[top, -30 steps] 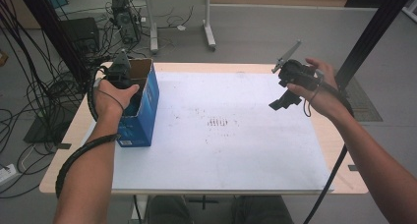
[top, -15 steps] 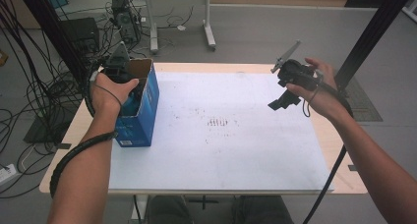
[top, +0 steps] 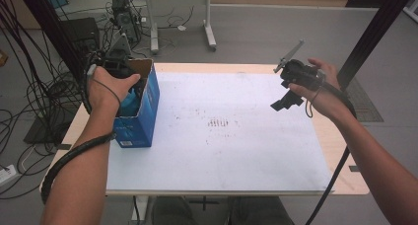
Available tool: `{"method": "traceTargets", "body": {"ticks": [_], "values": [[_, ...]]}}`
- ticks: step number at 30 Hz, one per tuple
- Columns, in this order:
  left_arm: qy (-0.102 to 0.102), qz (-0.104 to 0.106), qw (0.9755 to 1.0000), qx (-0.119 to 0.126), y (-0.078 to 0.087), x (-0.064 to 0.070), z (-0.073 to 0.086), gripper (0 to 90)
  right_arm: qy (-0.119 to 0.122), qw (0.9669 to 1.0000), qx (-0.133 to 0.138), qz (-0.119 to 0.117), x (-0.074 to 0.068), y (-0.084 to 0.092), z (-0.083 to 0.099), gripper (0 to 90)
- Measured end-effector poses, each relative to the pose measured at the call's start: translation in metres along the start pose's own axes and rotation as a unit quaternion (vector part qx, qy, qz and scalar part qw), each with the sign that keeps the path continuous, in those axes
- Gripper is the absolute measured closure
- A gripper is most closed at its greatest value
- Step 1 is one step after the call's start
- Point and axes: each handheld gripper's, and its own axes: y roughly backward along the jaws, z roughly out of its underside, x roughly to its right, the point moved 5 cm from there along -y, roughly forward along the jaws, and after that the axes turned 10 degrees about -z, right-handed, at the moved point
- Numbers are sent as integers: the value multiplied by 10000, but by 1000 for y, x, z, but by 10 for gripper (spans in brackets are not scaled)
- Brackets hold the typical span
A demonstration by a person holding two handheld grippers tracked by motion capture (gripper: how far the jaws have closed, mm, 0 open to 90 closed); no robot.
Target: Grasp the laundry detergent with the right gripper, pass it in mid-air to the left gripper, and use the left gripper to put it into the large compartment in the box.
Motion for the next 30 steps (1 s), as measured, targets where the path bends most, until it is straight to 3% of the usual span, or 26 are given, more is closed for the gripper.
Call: {"method": "traceTargets", "body": {"ticks": [8,14,16,25,30], "values": [[-131,63,9996,256,22,18,-18,226,-89,9999,-49,82,8,9,0,62],[-247,149,9987,427,29,44,-34,189,-162,9997,-119,113,14,13,-5,62],[-373,205,9982,430,32,55,-40,182,-199,9996,-126,128,16,13,-7,62],[-632,643,9940,615,37,103,-55,133,-269,9993,-235,71,20,0,-11,64],[-749,691,9928,622,33,118,-57,120,-281,9992,-278,22,21,-4,-8,65]]}}
